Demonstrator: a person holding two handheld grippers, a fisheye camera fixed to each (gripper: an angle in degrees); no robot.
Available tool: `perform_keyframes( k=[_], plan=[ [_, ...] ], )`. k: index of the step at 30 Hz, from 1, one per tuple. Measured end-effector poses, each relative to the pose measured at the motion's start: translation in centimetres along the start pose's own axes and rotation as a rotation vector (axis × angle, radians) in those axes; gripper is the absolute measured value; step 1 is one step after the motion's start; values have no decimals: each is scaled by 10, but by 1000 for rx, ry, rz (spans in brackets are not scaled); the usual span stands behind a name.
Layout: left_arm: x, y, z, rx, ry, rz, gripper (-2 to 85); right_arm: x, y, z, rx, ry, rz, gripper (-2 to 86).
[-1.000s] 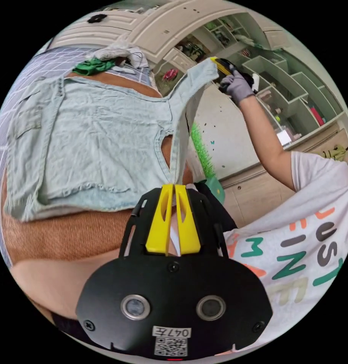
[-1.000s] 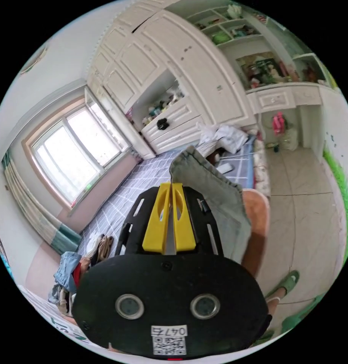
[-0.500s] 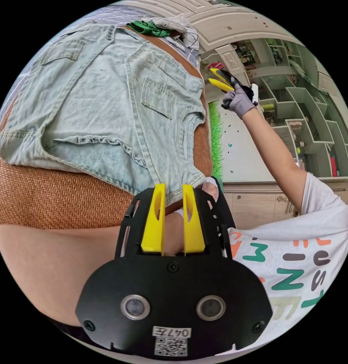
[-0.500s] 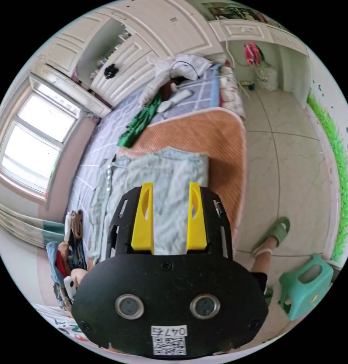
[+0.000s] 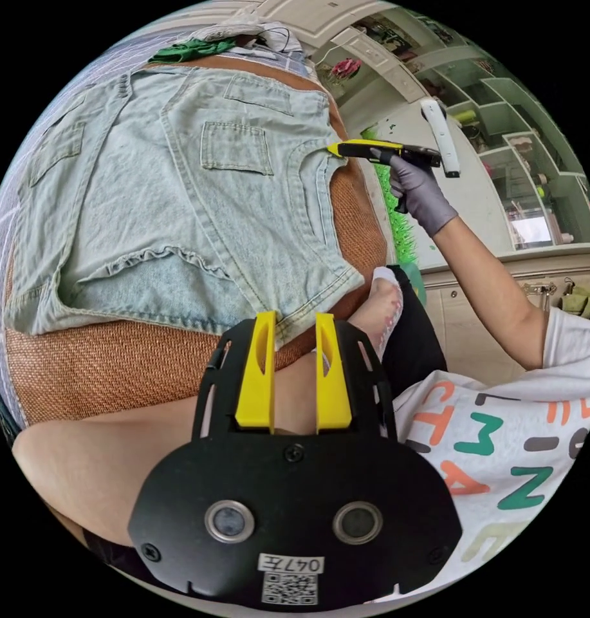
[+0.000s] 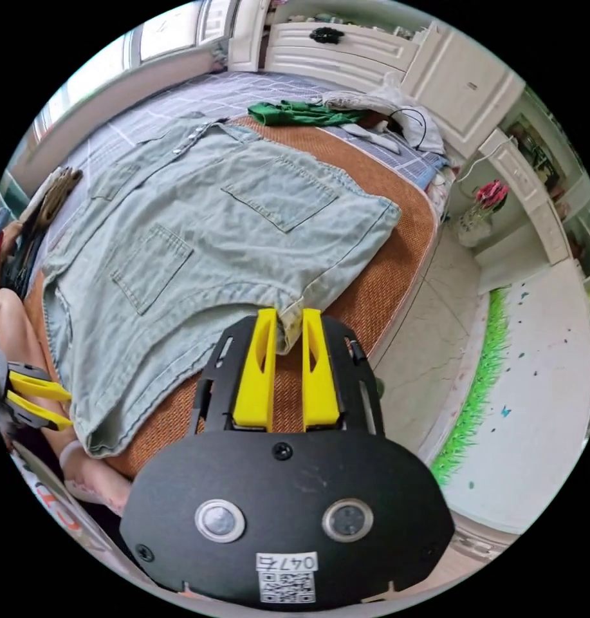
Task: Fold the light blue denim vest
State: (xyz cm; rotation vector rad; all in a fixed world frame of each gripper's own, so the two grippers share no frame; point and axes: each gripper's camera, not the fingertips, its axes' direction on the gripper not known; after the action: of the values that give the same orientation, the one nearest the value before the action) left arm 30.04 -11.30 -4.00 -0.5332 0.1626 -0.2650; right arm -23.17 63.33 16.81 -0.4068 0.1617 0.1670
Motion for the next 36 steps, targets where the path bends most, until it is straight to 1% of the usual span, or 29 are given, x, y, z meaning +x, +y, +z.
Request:
perform_keyframes(
  k=[1, 3, 4, 5, 7, 9, 11, 12, 13, 15, 17, 19, 21, 22, 24, 27, 28, 29, 30, 32, 33, 34, 36],
  plan=[
    [1, -5, 2, -19, -6, 5, 90, 5, 0, -8, 17, -22, 16, 22],
    [2, -12, 4, -47, -7, 12, 88, 35, 10, -41, 84, -146, 114, 17],
    [2, -15, 5, -63, -3, 17, 86, 43, 15, -47, 98, -175, 146, 17],
    [2, -16, 6, -71, 1, 19, 85, 61, 28, -54, 116, -226, 218, 16],
    [1, -20, 10, -95, 20, 31, 82, 86, 49, -45, 88, -304, 313, 16],
    [-2, -20, 12, -105, 43, 32, 82, 109, 68, -12, -51, -401, 381, 14],
    [-5, -22, 13, -120, 72, 30, 82, 120, 79, -15, -45, -425, 400, 33],
    [-7, -22, 11, -130, 94, 34, 83, 127, 81, -28, -18, -433, 411, 66],
    [-9, -22, 7, -137, 115, 41, 81, 131, 80, -35, -6, -431, 417, 82],
    [-11, -22, 1, -154, 170, 58, 72, 145, 69, -69, 109, -392, 412, 86],
    [-10, -22, -9, -140, 209, 82, 58, 158, 43, -82, 149, -357, 402, 84],
    [-1, -27, -19, -116, 172, 122, 49, 170, 4, -83, 136, -324, 387, 84],
    [7, -36, -22, -102, 137, 155, 46, 183, -54, -73, 108, -244, 370, 88],
    [12, -44, -21, -93, 117, 175, 45, 186, -67, -69, 99, -224, 369, 89],
    [20, -54, -16, -88, 83, 200, 45, 200, -116, -47, 45, -144, 386, 103],
    [30, -64, 2, -100, 5, 251, 48, 217, -156, -18, -26, -88, 429, 107],
    [31, -66, 15, -133, -13, 264, 49, 218, -161, -14, -34, -90, 425, 88],
    [31, -65, 23, -157, -15, 267, 49, 219, -170, -8, -51, -119, 398, 49],
    [30, -63, 36, -194, -17, 270, 50, 224, -176, -7, -67, -110, 407, 35],
    [31, -57, 46, -204, -23, 278, 49, 232, -176, -12, -27, -53, 403, 24],
    [33, -56, 46, -199, -33, 283, 46, 241, -172, -3, -69, -2, 414, 21],
    [32, -56, 48, -207, -32, 284, 41, 246, -171, 3, -97, -5, 418, 21],
    [29, -58, 52, -223, 0, 274, 36, 263, -162, 1, -73, -73, 483, 29]
  ],
)
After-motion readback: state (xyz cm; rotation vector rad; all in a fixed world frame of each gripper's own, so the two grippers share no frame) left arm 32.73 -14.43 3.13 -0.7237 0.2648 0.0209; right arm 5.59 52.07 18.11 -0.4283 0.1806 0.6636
